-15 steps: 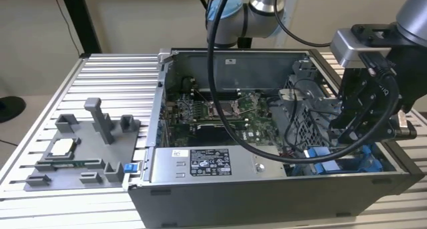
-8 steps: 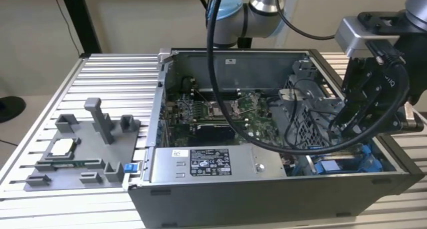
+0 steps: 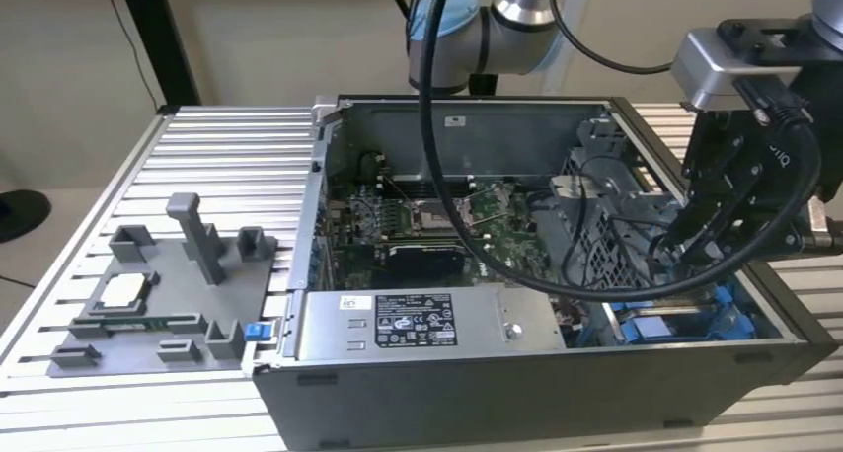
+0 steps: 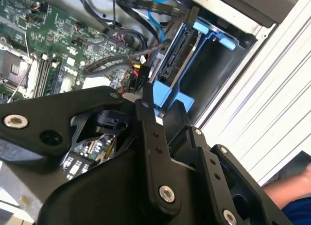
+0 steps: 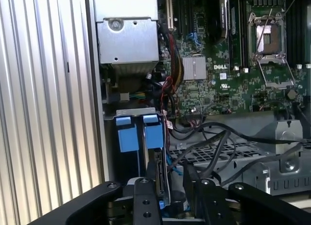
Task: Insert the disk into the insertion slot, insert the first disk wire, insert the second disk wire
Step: 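Insert the disk into the insertion slot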
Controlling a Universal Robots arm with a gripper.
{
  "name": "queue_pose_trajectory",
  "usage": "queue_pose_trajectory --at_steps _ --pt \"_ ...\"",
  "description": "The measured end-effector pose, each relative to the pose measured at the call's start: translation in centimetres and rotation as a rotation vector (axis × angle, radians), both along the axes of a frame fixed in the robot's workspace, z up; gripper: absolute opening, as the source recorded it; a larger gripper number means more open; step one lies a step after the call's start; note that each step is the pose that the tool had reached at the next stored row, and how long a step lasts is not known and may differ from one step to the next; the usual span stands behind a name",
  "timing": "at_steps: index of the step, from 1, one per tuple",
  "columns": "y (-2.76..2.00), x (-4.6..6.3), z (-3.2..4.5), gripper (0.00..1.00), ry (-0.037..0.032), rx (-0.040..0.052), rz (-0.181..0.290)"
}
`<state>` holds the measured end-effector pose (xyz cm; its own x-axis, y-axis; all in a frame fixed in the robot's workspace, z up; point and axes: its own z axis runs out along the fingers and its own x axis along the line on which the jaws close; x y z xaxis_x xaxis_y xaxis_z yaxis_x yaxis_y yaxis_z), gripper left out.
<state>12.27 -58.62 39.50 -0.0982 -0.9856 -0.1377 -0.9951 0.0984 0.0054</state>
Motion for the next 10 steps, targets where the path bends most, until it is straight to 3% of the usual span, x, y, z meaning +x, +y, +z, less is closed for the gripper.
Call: queue_pose_trajectory --at_steps 4,10 --pt "0.27 0.31 -0.01 1.0 -0.0111 0.0042 0.0" --pt "1.01 0.33 -0.19 1.0 -0.0113 0.0074 0.001"
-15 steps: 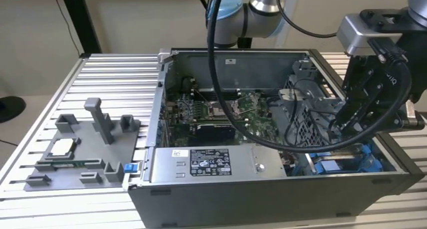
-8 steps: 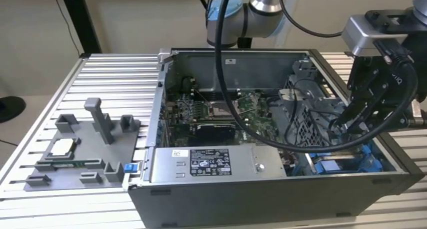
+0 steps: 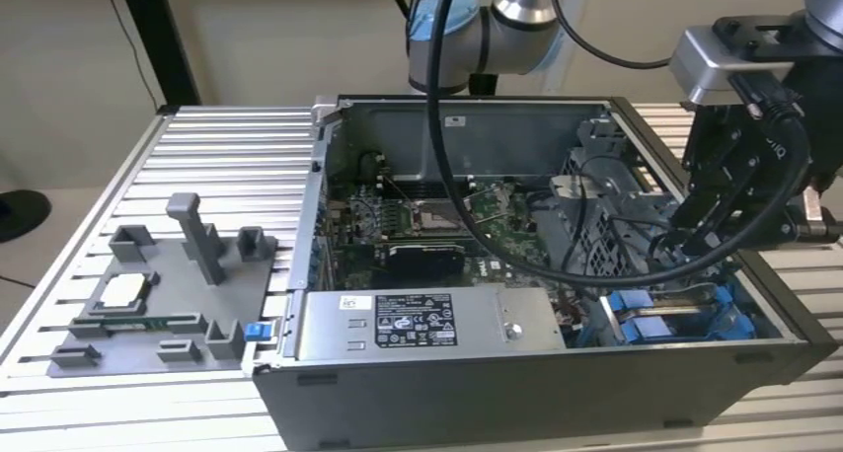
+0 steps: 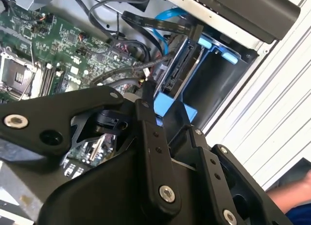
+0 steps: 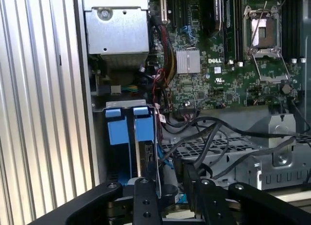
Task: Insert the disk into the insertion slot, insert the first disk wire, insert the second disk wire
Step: 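Insert the disk into the insertion slot, then insert the first disk wire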
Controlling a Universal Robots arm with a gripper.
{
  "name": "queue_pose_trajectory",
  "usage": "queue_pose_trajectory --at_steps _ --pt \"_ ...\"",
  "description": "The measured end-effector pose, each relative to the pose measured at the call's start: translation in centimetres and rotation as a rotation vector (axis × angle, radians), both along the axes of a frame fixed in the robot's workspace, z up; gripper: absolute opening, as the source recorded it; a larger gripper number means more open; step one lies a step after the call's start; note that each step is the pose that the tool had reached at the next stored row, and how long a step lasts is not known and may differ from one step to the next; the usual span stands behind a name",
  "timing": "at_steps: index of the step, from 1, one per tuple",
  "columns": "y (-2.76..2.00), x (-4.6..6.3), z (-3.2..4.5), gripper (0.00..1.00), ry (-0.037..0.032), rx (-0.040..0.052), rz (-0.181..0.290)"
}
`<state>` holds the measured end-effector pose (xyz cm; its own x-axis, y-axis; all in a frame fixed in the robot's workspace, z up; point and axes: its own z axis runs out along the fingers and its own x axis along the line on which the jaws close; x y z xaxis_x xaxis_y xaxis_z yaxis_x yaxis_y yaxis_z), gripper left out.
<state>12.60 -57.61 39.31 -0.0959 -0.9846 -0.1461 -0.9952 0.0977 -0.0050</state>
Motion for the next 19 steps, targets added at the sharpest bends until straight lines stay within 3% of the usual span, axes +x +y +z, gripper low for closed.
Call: queue_pose_trajectory --at_steps 5,10,11,19 --pt "0.51 0.08 -0.34 1.0 0.0003 0.0001 0.014" --pt "0.64 0.09 -0.55 1.0 0.0045 0.001 0.047" --pt "0.65 0.11 -0.55 0.0 0.0056 0.0009 0.056" --pt "0.65 0.58 -0.57 0.0 0.0066 0.0041 0.108"
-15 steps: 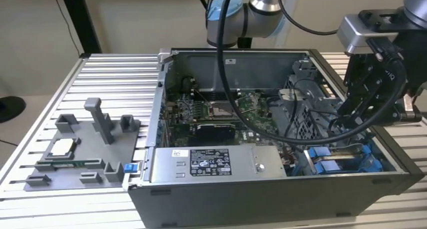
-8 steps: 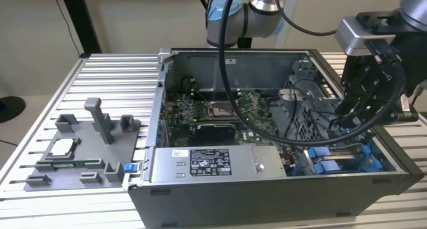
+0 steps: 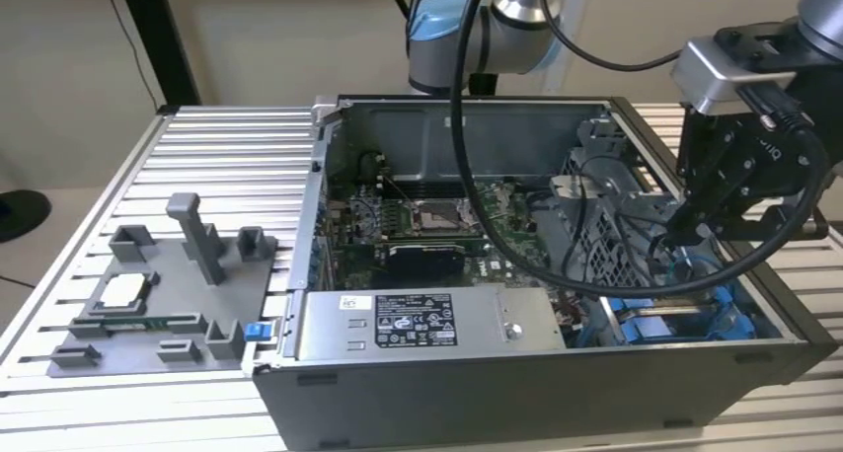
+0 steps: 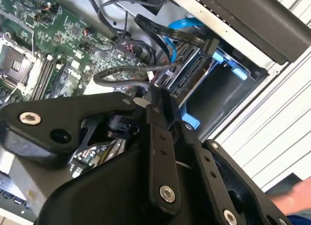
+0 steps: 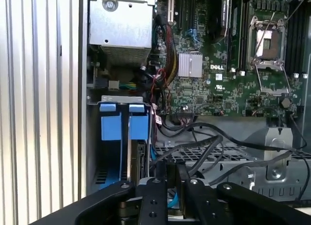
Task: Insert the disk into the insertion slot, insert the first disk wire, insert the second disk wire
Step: 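Insert the first disk wire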
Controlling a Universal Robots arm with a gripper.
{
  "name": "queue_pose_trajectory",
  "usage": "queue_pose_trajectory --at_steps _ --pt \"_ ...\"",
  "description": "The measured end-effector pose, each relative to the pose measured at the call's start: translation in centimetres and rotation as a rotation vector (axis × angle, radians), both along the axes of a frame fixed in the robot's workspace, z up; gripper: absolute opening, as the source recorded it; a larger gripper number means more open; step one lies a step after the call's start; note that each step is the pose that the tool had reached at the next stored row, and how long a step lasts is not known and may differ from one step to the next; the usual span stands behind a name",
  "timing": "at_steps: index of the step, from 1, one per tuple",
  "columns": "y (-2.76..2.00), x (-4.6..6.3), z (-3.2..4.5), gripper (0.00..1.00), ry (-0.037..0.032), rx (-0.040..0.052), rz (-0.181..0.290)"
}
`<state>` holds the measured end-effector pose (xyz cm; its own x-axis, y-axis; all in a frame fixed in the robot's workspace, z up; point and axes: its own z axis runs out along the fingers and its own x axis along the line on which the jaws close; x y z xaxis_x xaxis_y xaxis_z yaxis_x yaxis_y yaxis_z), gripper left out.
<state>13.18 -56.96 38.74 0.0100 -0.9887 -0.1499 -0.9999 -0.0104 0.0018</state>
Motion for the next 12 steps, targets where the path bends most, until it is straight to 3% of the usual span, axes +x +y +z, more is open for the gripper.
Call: queue_pose_trajectory --at_steps 7,10,11,12 --pt "-0.22 0.02 -0.37 0.0 -0.0023 -0.0006 0.004" --pt "-0.47 0.01 -0.59 0.0 -0.0106 -0.0009 0.005" --pt "-0.58 0.02 -0.69 0.0 -0.0175 -0.004 0.005" --pt "-0.61 0.02 -0.72 0.0 -0.0198 -0.0066 0.006"
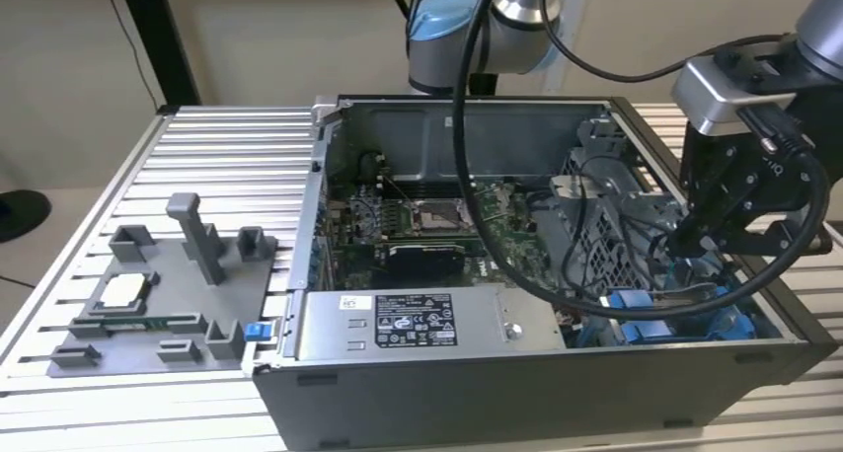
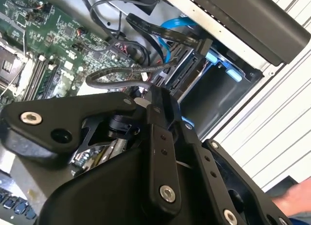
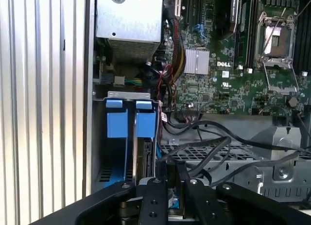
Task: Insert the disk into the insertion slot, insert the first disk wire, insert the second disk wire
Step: 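Insert the first disk wire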
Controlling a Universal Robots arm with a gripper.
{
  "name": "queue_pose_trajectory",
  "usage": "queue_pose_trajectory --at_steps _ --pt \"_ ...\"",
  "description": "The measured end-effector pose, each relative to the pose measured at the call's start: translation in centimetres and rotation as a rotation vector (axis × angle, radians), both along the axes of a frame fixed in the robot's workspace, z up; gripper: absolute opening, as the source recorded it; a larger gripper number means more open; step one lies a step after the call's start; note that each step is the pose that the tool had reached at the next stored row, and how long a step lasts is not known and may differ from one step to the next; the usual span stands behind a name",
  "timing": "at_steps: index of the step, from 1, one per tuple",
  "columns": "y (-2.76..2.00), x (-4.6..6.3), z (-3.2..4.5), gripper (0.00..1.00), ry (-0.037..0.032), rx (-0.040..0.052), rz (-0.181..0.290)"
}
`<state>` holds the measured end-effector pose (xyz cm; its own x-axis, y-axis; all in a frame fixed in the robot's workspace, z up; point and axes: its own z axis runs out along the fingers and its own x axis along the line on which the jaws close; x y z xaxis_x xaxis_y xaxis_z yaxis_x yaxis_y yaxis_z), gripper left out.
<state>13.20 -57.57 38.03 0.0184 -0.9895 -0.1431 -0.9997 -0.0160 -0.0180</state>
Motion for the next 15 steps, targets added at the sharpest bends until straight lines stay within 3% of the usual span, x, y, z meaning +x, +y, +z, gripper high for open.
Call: queue_pose_trajectory --at_steps 8,15 --pt "-0.12 0.0 -0.53 0.0 -0.0162 -0.0243 0.0" --pt "-0.12 0.0 -1.13 0.0 -0.0234 -0.0392 0.0"
